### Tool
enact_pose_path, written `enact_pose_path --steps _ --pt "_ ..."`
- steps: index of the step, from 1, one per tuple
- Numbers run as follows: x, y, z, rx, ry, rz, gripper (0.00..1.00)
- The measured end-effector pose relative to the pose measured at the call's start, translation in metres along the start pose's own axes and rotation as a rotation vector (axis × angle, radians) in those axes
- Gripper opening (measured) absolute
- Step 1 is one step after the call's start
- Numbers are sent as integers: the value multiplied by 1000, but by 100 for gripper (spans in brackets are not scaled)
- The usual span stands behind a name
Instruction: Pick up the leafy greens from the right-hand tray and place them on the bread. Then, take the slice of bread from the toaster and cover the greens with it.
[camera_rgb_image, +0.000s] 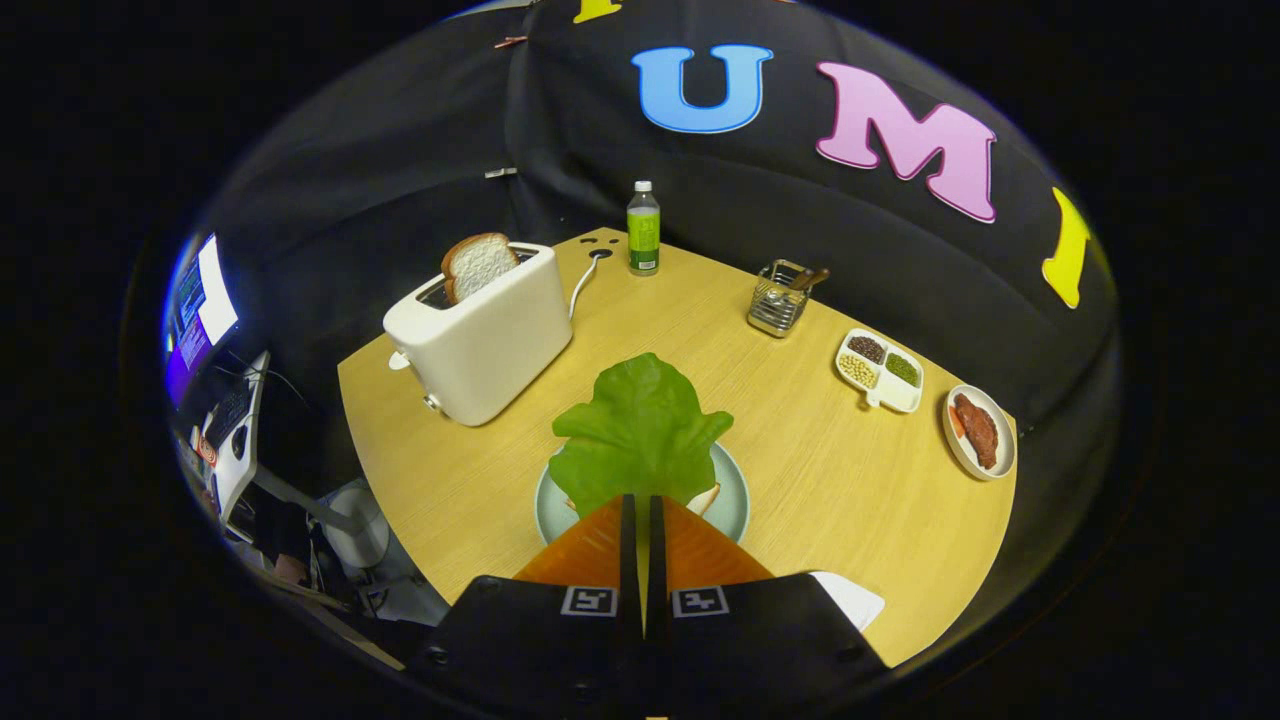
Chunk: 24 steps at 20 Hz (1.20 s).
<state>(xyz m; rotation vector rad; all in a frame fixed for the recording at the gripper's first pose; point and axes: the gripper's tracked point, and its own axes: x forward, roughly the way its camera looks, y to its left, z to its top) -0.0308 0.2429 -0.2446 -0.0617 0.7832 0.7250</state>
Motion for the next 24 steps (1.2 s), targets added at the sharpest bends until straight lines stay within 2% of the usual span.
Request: enact_pose_path --steps 4,9,12,13,15,16,18,20,21,24 --pt "33 3 -10 -57 61 -32 6" --pt "65 -7 -28 -64 127 -79 6" --pt "75 -16 -32 -45 137 -113 14" --pt "77 -11 -30 -28 134 -96 37" --pt "78 -11 -29 -10 122 -96 58" --pt "76 -10 -29 -4 117 -97 59" --pt "72 -8 -25 6 101 -88 69" --pt "68 -7 -13 25 54 -83 97" --pt "63 -5 -5 45 29 -76 100" --pt "47 -1 20 112 -46 -56 99"
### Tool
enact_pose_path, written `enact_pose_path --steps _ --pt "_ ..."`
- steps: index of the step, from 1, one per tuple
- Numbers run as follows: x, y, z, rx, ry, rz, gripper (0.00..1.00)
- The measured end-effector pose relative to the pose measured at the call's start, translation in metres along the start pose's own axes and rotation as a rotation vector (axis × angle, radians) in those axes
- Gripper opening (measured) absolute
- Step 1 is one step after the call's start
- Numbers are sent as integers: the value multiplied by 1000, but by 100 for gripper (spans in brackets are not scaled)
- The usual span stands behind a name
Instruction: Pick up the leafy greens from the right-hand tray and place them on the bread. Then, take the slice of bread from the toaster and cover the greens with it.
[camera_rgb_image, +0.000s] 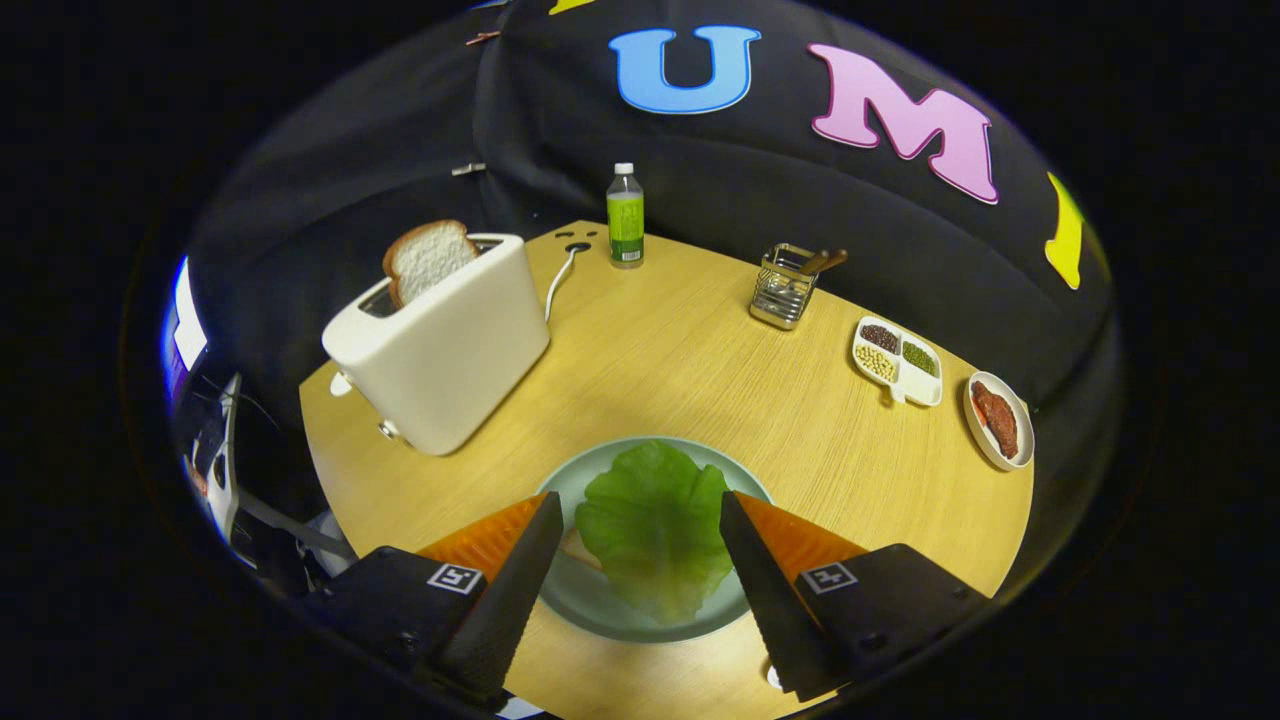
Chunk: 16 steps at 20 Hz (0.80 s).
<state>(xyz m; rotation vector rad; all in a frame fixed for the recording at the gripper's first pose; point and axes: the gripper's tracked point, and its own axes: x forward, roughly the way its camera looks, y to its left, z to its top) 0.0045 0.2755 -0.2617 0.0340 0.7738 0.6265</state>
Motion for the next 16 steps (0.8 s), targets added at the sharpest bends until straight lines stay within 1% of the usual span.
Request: enact_pose_path --steps 3,7,10,13,14,16 --pt "-12 5 19 26 -37 15 99" --pt "-32 14 55 -14 -114 9 100" --pt "-46 37 90 -25 -171 33 100" --pt "-58 55 132 -41 -260 32 100" --pt "-59 61 143 -46 -277 31 100" --pt "-60 81 161 -38 -295 55 100"
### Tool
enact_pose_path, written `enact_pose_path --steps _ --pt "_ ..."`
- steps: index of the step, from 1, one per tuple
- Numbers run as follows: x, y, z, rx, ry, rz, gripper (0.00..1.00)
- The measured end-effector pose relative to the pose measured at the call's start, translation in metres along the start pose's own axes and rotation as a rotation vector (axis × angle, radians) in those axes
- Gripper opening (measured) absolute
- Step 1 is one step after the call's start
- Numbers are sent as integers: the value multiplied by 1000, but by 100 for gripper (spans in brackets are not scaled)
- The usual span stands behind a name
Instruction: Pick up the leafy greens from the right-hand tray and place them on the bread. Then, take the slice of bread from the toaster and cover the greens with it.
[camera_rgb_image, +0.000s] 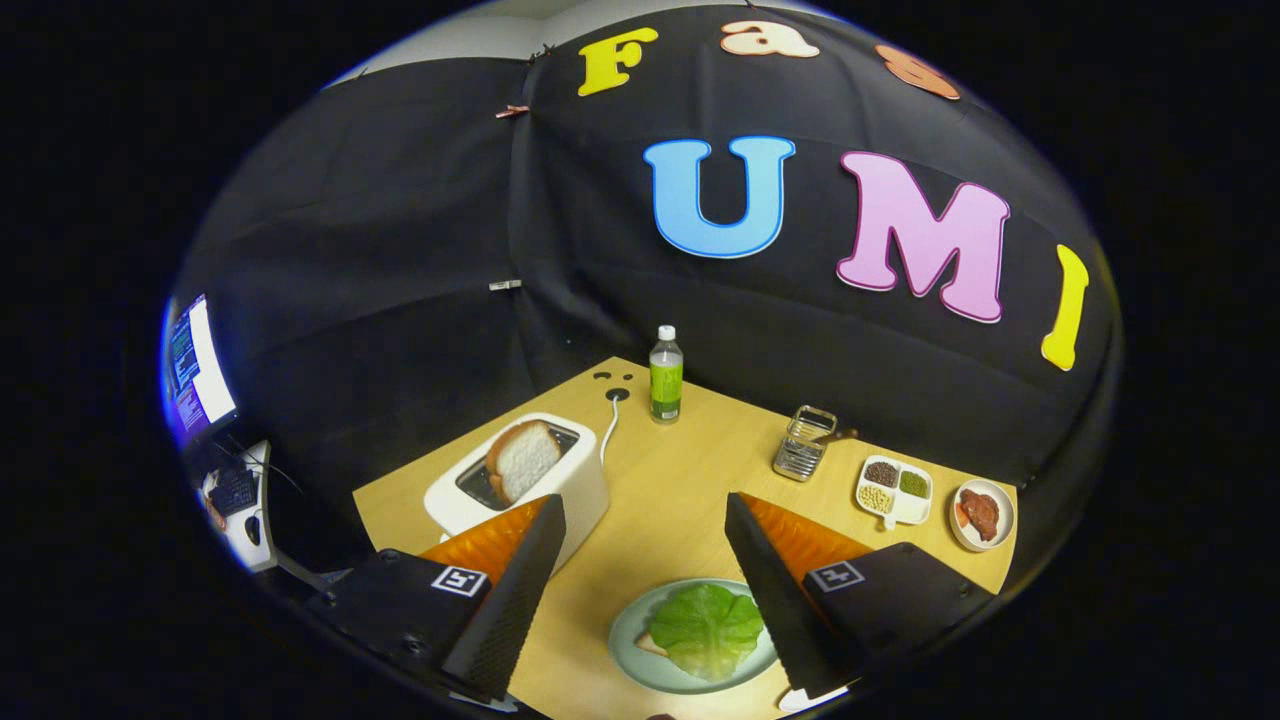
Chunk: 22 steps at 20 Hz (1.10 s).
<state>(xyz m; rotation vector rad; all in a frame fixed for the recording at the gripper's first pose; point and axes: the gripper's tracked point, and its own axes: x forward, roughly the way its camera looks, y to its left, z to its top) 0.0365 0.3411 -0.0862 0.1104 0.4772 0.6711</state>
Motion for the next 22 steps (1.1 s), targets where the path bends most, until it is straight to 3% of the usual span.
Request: enact_pose_path --steps 9,16,22 --pt "55 80 29 115 39 74 100" --pt "130 110 -14 284 187 28 97" --pt "165 115 -46 316 254 -32 90"
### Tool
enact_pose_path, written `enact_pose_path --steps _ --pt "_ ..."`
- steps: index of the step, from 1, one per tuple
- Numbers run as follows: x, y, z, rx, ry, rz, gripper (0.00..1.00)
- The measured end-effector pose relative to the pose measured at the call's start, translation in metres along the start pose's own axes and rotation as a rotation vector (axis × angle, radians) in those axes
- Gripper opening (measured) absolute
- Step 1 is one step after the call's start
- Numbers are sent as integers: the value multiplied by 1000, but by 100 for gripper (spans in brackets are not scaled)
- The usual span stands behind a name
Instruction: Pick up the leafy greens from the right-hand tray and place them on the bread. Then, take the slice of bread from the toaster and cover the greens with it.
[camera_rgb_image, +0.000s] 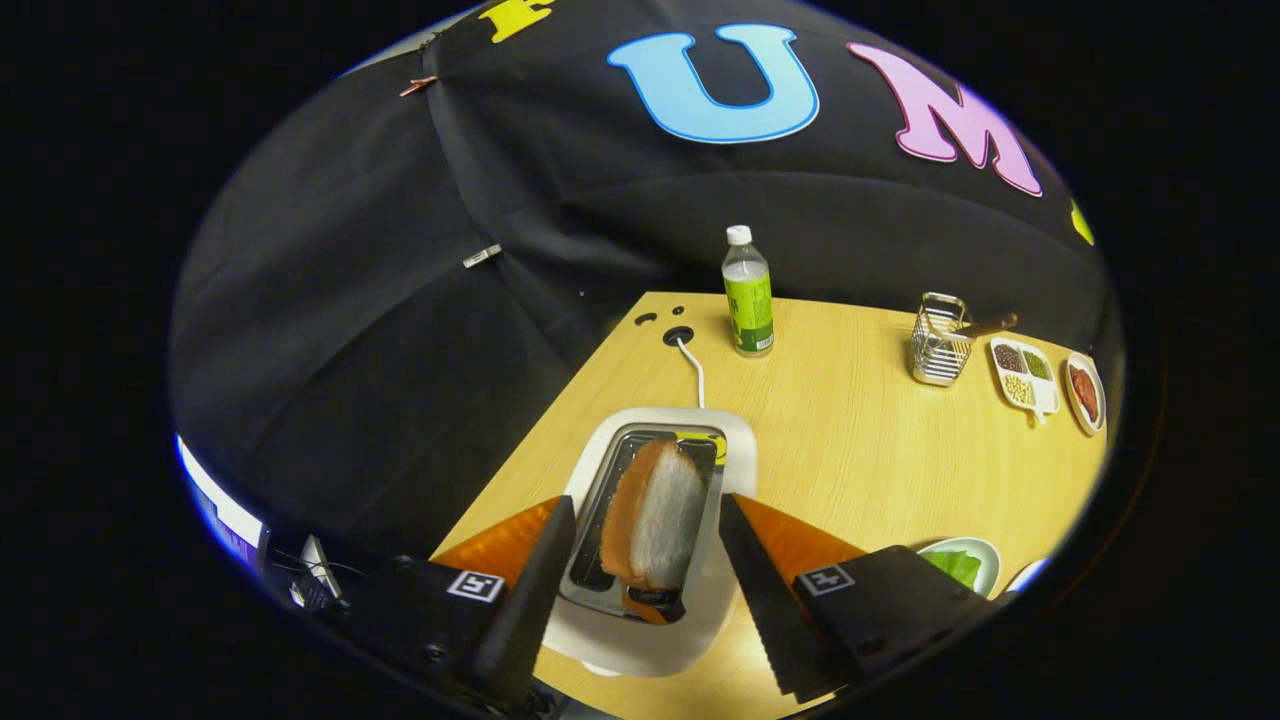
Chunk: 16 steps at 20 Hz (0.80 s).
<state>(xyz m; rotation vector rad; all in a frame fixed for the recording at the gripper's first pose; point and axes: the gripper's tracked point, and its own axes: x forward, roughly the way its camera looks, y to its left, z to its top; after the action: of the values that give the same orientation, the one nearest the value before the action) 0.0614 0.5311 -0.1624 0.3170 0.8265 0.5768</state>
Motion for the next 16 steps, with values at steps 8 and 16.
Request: enact_pose_path --steps 8,16 --pt "4 -11 -8 47 42 -70 16" --pt "-41 -7 49 80 -106 -21 16"
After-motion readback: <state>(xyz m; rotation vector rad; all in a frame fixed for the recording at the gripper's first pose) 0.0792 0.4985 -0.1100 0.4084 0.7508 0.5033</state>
